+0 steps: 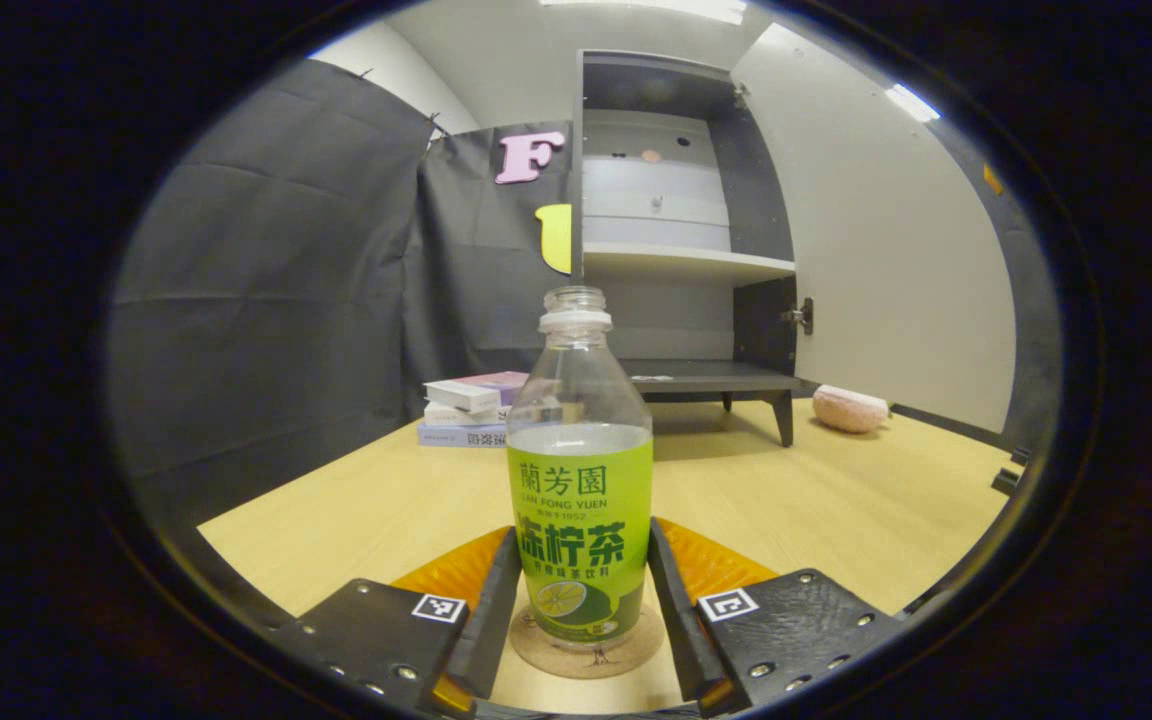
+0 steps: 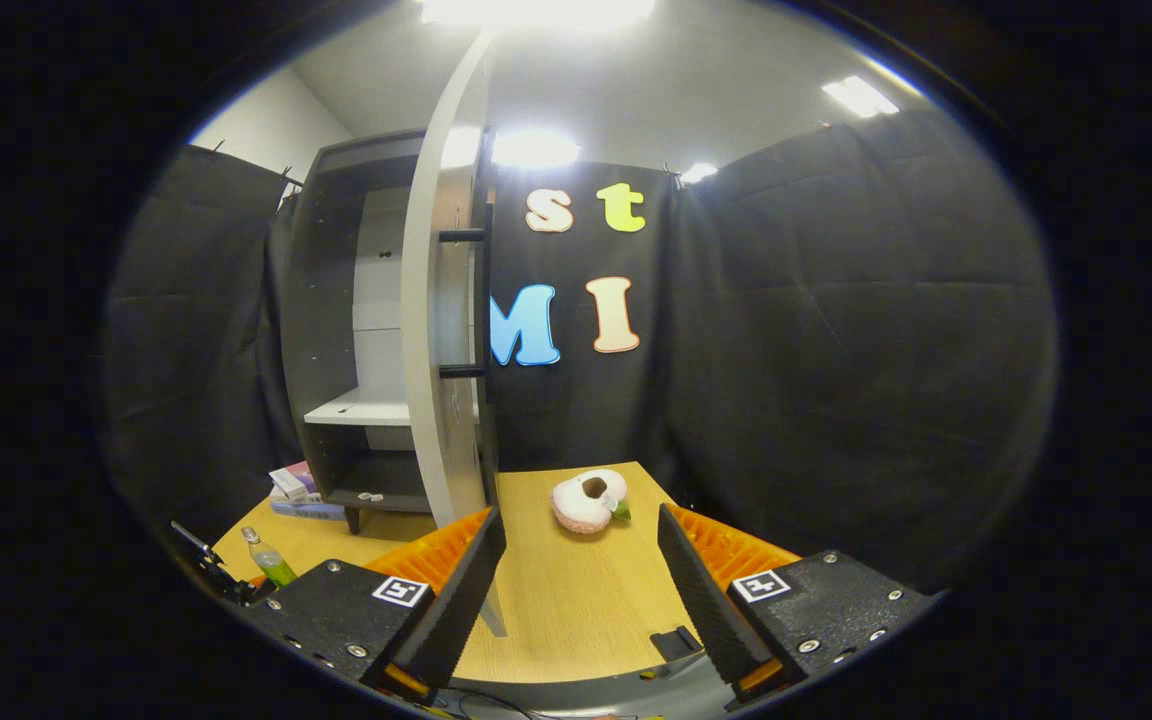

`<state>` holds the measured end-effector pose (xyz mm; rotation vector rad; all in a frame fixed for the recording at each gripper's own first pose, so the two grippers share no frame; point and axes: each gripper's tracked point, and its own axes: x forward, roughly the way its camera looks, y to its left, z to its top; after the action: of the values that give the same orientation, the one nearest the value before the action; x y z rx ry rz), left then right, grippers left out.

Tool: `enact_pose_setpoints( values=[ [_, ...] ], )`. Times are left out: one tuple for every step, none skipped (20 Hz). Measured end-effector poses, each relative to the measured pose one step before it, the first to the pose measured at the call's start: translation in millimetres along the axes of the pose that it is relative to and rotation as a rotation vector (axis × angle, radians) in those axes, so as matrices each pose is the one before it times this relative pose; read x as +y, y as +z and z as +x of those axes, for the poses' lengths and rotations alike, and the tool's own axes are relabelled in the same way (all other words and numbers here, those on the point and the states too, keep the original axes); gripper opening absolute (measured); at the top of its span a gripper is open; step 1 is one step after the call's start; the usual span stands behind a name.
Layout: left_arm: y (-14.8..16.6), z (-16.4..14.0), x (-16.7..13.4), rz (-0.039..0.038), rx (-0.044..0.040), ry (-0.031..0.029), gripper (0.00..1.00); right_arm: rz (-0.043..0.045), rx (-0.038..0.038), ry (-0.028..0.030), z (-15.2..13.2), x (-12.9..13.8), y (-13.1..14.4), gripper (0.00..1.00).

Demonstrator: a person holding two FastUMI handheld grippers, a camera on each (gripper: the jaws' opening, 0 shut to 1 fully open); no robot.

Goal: Open the cabinet door with the right hand, grasp the bottle in the cabinet with the left hand and place it on the coaster, then close the cabinet door with the right hand.

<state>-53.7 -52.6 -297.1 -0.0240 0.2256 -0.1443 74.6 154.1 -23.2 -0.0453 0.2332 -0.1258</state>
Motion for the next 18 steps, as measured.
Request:
enact_pose_setpoints(
  values=[
    [-4.18,1.93,0.29,0.00677,0.02538,0.00483,0.74,-0.00307,-0.00349,0.00466,0.13,1.32,2.54,0.94],
    [-1.0,-8.68,3.42,0.00157,0.01676,0.00516,0.72,0.00092,-0.00732,0.00343,-0.16,1.36,3.72,0.94],
    [0.03,1.75,-1.02,-0.00204,0.00946,0.00229,0.85,0.00339,-0.007,0.00248,1.08,0.32,2.51,0.94],
    [4.59,-2.08,1.49,-0.00258,0.00633,-0.0001,0.91,0.00527,-0.00609,-0.00038,0.56,-0.24,3.26,0.95],
    [6.07,-2.77,-0.06,-0.00012,0.00074,0.00003,0.92,0.00725,-0.00696,-0.00079,2.1,-1.4,2.67,0.95],
    [7.82,-3.28,0.9,0.00919,-0.00129,0.00105,0.92,0.00729,-0.00943,-0.00109,1.52,-0.94,4.08,0.95],
    [8.39,-2.85,-0.64,0.01006,-0.00944,-0.00344,0.88,0.00443,-0.00977,-0.00304,1.22,-1.82,5.37,0.92],
    [10.64,-3.78,-1.2,0.00335,-0.01464,-0.00261,0.88,0.00299,-0.01292,-0.00613,2.7,-2.94,6.21,0.92],
    [10.47,-3.42,-0.27,-0.00334,-0.0122,-0.00218,0.87,0.00299,-0.01778,-0.00792,1.45,-3.82,8.51,0.92],
    [10.57,-3.46,0.27,-0.00506,-0.011,0.00027,0.87,0.00352,-0.01696,-0.00791,3.1,-3.37,8.19,0.94],
    [9.72,-4.23,1.06,-0.00289,-0.01276,0.00019,0.87,0.0044,-0.01853,-0.0098,2.84,-3.62,9.08,0.92],
    [12.14,-4.79,1.89,0.00233,-0.01341,0.00593,0.92,0.00512,-0.02017,-0.01063,18.35,2.24,12.48,0.94],
    [11.6,-4.82,5.04,0.00057,-0.01409,0.0095,0.92,0.00816,-0.02325,-0.01041,5.66,-3.31,10.26,0.95],
    [12.14,-6.82,1.71,-0.00285,-0.01288,-0.00125,0.92,0.00995,-0.02363,-0.00572,5.47,-0.6,9.51,0.94],
    [13.36,-7.27,2.37,-0.00115,-0.01643,0.00458,0.87,0.00861,-0.01802,-0.00399,4.56,0.59,8.72,0.94],
    [13.72,-6.0,3.79,-0.0021,-0.02048,0.00088,0.92,0.00525,-0.01437,-0.00147,5.99,1.59,6.63,0.94],
    [12.57,-8.06,3.59,-0.00412,-0.0178,0.00484,0.92,-0.00062,-0.00835,-0.00083,4.92,2.7,5.17,0.94],
    [12.34,-5.75,4.88,-0.00772,-0.01453,0.00387,0.87,-0.00331,-0.00677,-0.00192,-10.2,-4.06,2.41,0.94]
  ],
)
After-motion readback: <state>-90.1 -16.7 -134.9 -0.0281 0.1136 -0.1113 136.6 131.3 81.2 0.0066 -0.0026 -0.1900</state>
